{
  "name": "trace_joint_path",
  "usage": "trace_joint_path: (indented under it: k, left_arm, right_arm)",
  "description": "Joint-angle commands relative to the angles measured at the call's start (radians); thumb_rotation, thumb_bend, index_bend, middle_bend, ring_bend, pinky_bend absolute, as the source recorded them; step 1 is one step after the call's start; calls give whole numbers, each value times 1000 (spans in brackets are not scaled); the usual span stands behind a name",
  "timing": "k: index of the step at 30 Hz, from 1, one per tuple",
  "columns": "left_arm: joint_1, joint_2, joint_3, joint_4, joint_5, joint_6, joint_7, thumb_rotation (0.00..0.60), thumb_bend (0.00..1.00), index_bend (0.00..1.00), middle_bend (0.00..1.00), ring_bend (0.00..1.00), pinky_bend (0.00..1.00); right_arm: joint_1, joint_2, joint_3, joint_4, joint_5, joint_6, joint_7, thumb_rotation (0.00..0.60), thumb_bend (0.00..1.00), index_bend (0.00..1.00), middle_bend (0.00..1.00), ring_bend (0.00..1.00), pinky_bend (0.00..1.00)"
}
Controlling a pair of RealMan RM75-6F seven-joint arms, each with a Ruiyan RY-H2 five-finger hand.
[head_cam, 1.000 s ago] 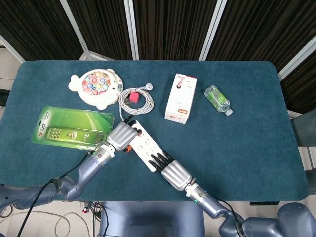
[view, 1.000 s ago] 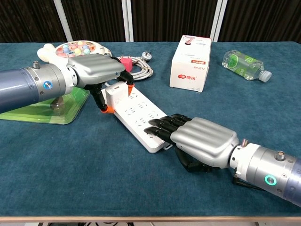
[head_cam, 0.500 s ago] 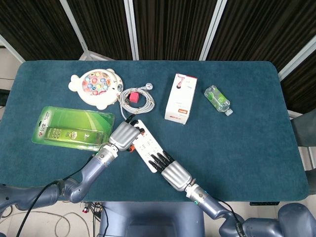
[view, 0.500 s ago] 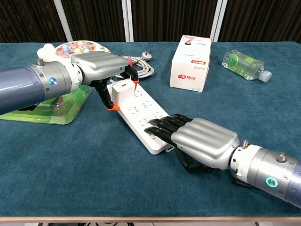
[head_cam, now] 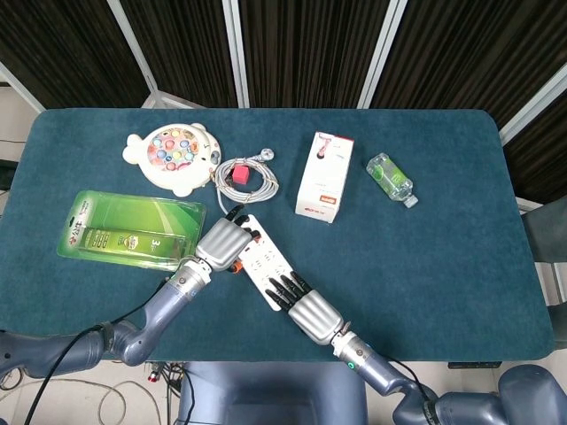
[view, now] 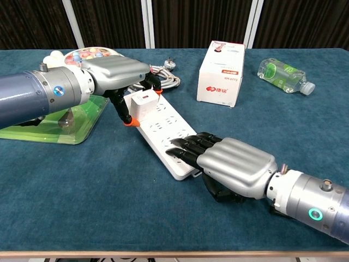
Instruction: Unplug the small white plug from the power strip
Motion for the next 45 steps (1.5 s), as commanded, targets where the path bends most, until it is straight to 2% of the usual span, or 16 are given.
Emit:
trace_joint_path:
  k: [1, 16, 33, 45]
  left_arm:
    - [-2, 5, -7, -11, -7, -1, -1, 600, 382, 616, 654, 200, 80]
    - [-2, 22, 2, -15, 8, 6, 1, 600, 382, 620, 658, 200, 80]
    - [1, 46, -23, -46, 9, 40, -10, 600, 382, 620, 658, 200, 80]
    - [11, 98, 2, 0, 84, 47, -39, 600, 382, 620, 657, 200, 80]
  right_arm:
    - [-1, -2, -1, 0, 1, -1, -2, 600, 1000, 0, 4, 0, 49]
    - [-3, -17, -3, 8, 7, -8, -8, 600, 1000, 0, 5, 0, 49]
    - [-8, -20, 0, 7, 5, 2, -5, 600, 1000, 0, 8, 0, 49]
    - [-15, -11, 27, -8, -4, 51, -17, 600, 1000, 0, 7, 0, 49]
